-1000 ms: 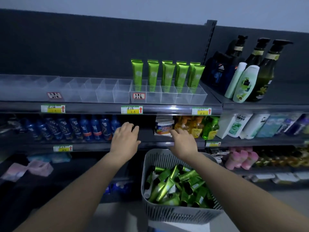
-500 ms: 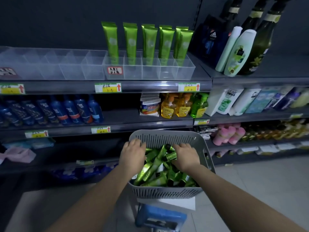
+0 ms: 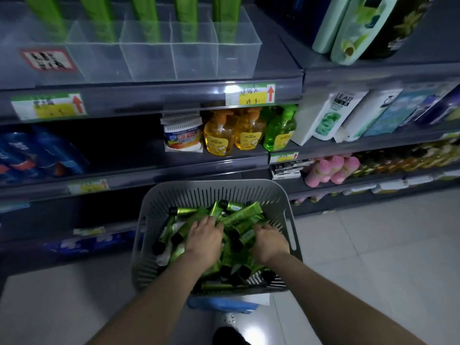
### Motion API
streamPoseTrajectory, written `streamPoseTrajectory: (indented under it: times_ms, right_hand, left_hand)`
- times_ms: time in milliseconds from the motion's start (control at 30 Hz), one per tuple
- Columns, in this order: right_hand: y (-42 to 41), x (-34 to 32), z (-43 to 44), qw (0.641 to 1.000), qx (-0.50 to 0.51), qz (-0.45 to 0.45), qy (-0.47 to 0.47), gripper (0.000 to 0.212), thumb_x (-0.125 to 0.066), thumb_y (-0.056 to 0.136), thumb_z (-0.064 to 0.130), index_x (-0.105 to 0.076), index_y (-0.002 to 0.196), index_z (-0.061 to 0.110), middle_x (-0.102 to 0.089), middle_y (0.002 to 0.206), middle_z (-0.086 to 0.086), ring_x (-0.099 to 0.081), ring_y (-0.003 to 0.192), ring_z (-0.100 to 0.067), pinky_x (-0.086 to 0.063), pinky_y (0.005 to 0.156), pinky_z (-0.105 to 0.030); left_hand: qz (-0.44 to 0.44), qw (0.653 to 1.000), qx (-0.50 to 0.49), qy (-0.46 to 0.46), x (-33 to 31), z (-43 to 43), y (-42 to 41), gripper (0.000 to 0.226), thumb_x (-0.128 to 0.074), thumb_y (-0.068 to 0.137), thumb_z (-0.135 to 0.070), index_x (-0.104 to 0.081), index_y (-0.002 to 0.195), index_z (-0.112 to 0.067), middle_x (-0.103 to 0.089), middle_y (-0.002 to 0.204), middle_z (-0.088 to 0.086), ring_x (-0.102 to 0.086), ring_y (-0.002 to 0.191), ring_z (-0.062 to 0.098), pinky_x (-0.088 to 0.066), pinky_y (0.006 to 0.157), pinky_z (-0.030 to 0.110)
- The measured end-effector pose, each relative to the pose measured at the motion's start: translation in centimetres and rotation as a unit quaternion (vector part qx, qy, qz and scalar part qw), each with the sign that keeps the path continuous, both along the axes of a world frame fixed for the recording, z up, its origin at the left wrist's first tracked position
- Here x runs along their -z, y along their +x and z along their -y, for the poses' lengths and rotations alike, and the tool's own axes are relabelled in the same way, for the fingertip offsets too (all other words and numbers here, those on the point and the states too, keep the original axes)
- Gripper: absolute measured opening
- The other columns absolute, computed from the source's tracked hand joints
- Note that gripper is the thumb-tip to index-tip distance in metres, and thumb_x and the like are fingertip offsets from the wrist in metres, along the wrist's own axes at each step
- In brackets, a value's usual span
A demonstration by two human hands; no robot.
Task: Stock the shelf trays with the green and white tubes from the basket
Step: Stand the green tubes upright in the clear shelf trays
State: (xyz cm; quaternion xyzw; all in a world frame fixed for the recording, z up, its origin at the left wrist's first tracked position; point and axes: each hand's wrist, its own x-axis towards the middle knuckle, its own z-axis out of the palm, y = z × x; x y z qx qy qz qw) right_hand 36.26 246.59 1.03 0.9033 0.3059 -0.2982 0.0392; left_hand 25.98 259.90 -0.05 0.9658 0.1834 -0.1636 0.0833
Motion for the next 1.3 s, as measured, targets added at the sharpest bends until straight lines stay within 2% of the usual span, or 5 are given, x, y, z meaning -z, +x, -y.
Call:
streamPoseTrajectory:
  times_ms: [400, 700, 967, 1100, 1300]
  right_hand:
    - [2.5, 5.5, -0.7, 0.998, 0.033, -0.059, -0.006, 0.059, -0.066, 0.085, 0.023, -0.039, 0.138, 0.018, -0.028, 0.145, -0.014, -0.042, 0.127, -0.031, -0.045, 0.101, -0.04]
    - [3.7, 7.7, -1.7, 0.996, 0.063, -0.047, 0.037, 0.042, -0.057, 0.087, 0.014, -0.05, 0.128, 0.011, -0.04, 0.142, -0.007, -0.041, 0.125, -0.029, -0.04, 0.099, -0.033]
    - [4.3, 7.2, -1.9, 0.994, -0.082, 0.056, -0.043, 0.029, -0.048, 0.093, 0.018, -0.06, 0.119, 0.015, -0.053, 0.129, -0.006, -0.039, 0.123, -0.026, -0.035, 0.098, -0.034]
    - [3.1, 6.7, -2.7, 0.987, -0.144, 0.058, -0.045, 0.031, -0.047, 0.094, 0.038, -0.065, 0.111, 0.018, -0.059, 0.121, -0.008, -0.041, 0.123, -0.029, -0.033, 0.1, -0.04]
    - [3.1, 4.6, -4.2, 0.986, 0.035, -0.152, 0.056, 0.037, -0.066, 0.085, 0.044, -0.066, 0.112, 0.019, -0.068, 0.107, -0.006, -0.066, 0.094, -0.024, -0.051, 0.073, -0.026]
  left_hand:
    - [-0.061, 0.991, -0.057, -0.108, 5.8, 0.3, 6.0, 0.079, -0.058, 0.085, -0.01, -0.013, 0.15, -0.015, -0.024, 0.154, 0.006, -0.025, 0.141, 0.026, -0.031, 0.111, 0.042]
    - [-0.055, 0.941, -0.205, -0.263, 8.2, -0.3, 7.9, 0.033, -0.055, 0.091, -0.022, -0.051, 0.123, -0.016, -0.051, 0.124, 0.01, -0.054, 0.108, 0.026, -0.046, 0.09, 0.034]
    - [-0.066, 0.891, -0.285, -0.346, 7.2, -1.7, 6.5, 0.026, -0.042, 0.099, -0.027, -0.051, 0.12, -0.016, -0.058, 0.115, 0.007, -0.054, 0.099, 0.022, -0.041, 0.079, 0.026]
    - [-0.017, 0.88, -0.312, -0.356, 6.1, -2.9, 5.3, 0.014, -0.048, 0.096, -0.033, -0.052, 0.106, -0.024, -0.064, 0.094, 0.004, -0.061, 0.081, 0.02, -0.05, 0.072, 0.029]
    - [0.029, 0.884, -0.334, -0.326, 2.5, -4.7, 3.0, 0.052, -0.029, 0.1, -0.05, -0.048, 0.137, -0.019, -0.053, 0.137, 0.006, -0.049, 0.124, 0.025, -0.036, 0.096, 0.031]
